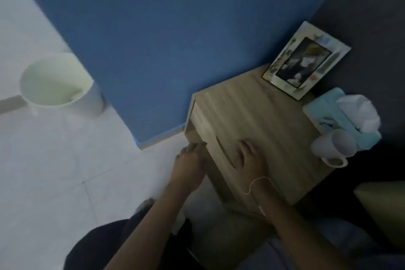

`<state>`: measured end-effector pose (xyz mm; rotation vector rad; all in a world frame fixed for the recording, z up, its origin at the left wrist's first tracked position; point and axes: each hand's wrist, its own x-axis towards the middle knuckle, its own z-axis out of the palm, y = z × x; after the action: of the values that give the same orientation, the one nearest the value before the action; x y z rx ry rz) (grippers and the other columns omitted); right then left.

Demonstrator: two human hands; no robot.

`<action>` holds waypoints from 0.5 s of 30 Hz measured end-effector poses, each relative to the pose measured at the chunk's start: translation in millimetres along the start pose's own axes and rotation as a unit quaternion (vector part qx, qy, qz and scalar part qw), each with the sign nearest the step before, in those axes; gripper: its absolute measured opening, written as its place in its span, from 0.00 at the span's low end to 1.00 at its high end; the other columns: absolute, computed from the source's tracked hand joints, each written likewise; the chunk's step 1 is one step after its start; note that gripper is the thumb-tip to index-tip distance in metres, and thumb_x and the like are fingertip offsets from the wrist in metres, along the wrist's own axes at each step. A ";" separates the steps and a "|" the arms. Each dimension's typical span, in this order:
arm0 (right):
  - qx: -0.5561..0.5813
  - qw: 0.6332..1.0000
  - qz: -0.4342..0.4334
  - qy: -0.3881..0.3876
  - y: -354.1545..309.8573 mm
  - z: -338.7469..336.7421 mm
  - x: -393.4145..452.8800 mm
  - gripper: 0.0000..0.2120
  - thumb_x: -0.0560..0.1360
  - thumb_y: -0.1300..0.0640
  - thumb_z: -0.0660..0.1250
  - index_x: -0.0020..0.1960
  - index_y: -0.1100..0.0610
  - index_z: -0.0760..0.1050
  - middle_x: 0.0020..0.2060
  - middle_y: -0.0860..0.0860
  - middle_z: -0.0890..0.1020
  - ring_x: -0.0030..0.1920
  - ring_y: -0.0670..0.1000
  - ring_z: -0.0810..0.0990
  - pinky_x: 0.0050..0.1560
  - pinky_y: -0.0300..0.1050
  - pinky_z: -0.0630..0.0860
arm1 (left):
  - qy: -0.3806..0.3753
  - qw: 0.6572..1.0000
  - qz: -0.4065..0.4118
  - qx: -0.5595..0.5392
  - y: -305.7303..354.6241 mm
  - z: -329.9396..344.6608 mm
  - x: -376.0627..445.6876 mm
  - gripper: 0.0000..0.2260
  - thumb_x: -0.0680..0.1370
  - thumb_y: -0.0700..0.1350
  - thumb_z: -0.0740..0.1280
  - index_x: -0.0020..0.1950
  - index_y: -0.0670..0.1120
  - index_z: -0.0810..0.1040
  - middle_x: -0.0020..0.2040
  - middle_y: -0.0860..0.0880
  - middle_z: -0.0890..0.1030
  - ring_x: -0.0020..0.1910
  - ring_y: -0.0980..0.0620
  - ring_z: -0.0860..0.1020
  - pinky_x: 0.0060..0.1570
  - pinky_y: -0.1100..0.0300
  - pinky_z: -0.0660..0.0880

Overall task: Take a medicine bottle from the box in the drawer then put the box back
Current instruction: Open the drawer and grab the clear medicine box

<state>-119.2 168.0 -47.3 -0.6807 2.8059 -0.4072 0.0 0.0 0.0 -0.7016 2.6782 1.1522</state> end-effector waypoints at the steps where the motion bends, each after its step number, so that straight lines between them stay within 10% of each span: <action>1: 0.014 1.000 -0.013 0.021 3.4 7.2 -3.1 0.19 0.79 0.55 0.61 0.69 0.57 0.71 0.69 0.56 0.73 0.65 0.60 0.72 0.64 0.53 0.69 | 0.010 1.000 0.004 0.005 -2.0 10.3 -5.8 0.20 0.80 0.44 0.58 0.72 0.48 0.63 0.72 0.44 0.67 0.68 0.43 0.68 0.67 0.46 0.67; 15: -0.059 0.987 -0.099 0.108 22.8 24.2 -5.2 0.16 0.77 0.51 0.57 0.62 0.53 0.74 0.62 0.53 0.78 0.59 0.58 0.75 0.59 0.54 0.69 | 0.137 0.990 0.001 0.038 -9.8 87.3 -41.0 0.22 0.81 0.50 0.56 0.75 0.47 0.59 0.76 0.45 0.62 0.74 0.44 0.60 0.73 0.47 0.59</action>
<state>-117.3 184.8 -76.4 -1.0020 2.9955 -0.3707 36.2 71.5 -54.6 -0.9033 2.9288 1.0123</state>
